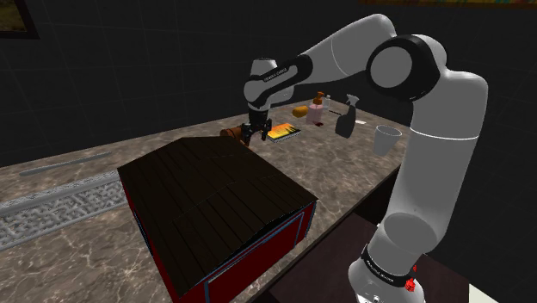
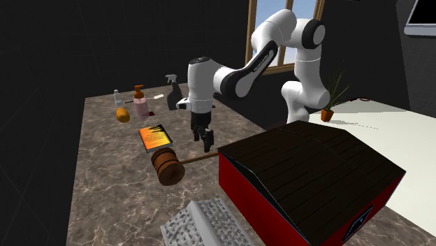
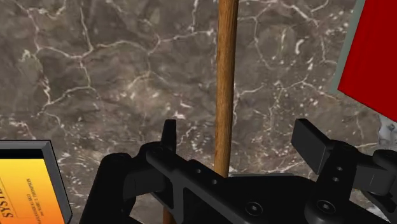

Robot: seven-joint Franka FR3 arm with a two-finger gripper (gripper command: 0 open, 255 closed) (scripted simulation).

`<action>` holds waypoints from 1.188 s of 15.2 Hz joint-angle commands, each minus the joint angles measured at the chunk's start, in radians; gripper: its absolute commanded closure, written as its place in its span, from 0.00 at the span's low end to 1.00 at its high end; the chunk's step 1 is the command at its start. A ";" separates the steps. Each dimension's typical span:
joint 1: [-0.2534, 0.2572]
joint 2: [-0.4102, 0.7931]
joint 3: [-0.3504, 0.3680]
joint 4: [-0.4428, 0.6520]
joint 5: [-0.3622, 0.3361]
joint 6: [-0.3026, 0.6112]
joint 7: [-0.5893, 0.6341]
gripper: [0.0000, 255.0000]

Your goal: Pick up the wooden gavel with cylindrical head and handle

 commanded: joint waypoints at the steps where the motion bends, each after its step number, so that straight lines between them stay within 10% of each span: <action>1: -0.003 0.064 0.003 0.052 0.017 0.009 -0.003 0.00; 10: -0.005 0.115 0.005 0.016 0.023 0.096 -0.008 0.00; 11: -0.006 0.114 0.005 0.013 0.023 0.098 -0.009 1.00; 18: -0.005 0.115 0.005 0.014 0.023 0.097 -0.009 1.00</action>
